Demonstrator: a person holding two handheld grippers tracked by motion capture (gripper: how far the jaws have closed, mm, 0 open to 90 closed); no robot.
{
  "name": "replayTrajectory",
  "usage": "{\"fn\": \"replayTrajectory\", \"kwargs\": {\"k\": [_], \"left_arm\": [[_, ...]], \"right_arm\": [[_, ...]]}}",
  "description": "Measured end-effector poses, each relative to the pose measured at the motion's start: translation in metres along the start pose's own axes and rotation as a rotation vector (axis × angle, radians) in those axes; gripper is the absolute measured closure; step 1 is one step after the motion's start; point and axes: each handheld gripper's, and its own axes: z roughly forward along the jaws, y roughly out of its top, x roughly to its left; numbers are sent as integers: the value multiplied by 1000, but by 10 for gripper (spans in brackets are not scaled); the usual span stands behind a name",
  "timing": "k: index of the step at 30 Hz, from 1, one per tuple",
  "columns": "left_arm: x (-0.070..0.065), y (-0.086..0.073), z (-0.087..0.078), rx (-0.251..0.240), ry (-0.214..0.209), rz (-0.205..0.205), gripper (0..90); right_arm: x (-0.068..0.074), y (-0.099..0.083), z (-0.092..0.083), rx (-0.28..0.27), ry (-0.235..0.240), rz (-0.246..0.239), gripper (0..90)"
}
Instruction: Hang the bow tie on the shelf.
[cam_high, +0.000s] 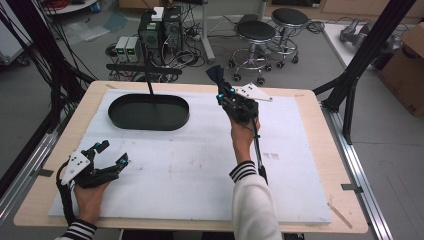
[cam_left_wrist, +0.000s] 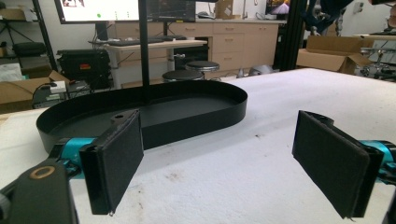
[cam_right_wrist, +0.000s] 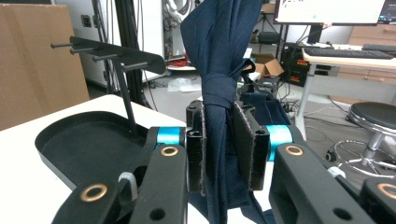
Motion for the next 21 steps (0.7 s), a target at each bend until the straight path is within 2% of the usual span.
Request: {"fn": "replayTrajectory", "kwargs": {"k": [4,5,9,15,21], "left_arm": [[0,0,0,-4,-2,3,167],[0,0,0,-5,-1,3,167],[0,0,-1,-11,-3,3,167],[0,-1,-1,-18,-3,-3,167],[0,-1,-1,-20,-5,-2,167]], "right_arm": [[5,6,9,-7,20,-5,756],[8,7,13,-29,22,-8,757],[10,8,21,-8,38,-3,756],[17,16,34,-36,70,-5,757],[26,22,47,-25,119,-14,757]]}}
